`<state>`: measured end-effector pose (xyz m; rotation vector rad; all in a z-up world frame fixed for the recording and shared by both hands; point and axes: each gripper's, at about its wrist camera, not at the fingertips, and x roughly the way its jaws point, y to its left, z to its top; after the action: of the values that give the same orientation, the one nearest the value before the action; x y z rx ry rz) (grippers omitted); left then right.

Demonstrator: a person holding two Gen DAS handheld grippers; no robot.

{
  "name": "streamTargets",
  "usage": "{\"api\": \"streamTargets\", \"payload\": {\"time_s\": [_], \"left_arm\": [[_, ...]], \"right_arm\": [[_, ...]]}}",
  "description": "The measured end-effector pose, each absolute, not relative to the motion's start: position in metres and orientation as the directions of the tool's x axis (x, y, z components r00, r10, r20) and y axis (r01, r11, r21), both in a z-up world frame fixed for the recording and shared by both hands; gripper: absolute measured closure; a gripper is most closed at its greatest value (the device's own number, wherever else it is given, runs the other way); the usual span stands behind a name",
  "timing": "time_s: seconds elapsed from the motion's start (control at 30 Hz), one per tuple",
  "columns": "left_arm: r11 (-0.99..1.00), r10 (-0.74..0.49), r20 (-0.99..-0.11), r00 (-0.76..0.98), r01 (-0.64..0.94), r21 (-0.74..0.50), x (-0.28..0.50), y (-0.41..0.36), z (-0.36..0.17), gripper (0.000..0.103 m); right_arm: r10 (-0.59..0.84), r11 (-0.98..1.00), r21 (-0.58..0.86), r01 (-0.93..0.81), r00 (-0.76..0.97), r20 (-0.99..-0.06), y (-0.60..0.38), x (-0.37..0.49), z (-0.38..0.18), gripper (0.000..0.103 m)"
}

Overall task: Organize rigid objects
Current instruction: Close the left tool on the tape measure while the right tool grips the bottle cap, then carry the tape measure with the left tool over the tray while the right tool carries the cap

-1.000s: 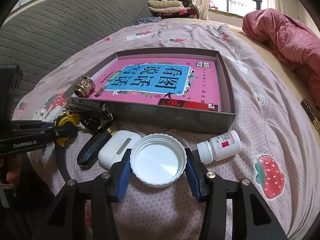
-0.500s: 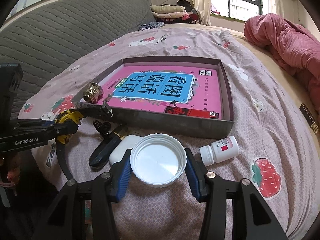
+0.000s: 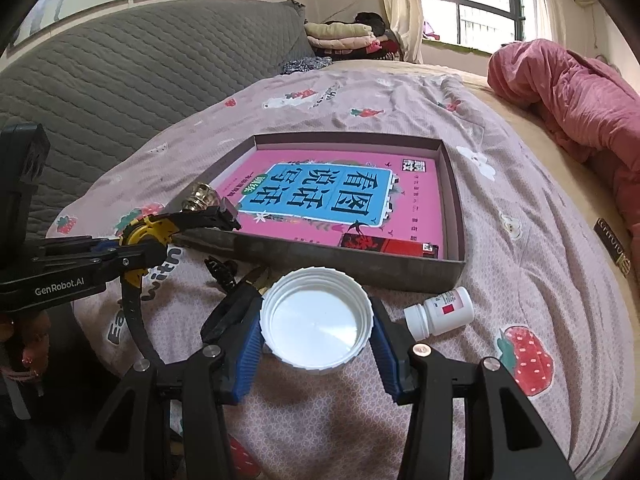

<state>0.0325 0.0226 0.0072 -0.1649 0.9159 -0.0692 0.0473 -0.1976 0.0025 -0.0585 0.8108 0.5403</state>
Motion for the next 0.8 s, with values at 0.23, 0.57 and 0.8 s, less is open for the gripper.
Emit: {"api": "streamTargets", "payload": {"time_s": [0.23, 0.57, 0.8], "left_arm": [[0.984, -0.132, -0.77, 0.625, -0.008, -0.175, 0.03, 0.023, 0.011, 0.083], [0.979, -0.144, -0.756, 0.638, -0.018, -0.202, 0.029, 0.024, 0.018, 0.083], [0.977, -0.137, -0.739, 0.659, -0.033, -0.21, 0.03, 0.021, 0.03, 0.083]], "right_arm": [[0.433, 0.868, 0.15, -0.474, 0.574, -0.695, -0.198, 0.043, 0.008, 0.053], [0.44, 0.871, 0.157, -0.465, 0.598, -0.669, -0.199, 0.043, 0.018, 0.053], [0.435, 0.878, 0.148, -0.456, 0.627, -0.646, -0.2, 0.042, 0.027, 0.053]]}}
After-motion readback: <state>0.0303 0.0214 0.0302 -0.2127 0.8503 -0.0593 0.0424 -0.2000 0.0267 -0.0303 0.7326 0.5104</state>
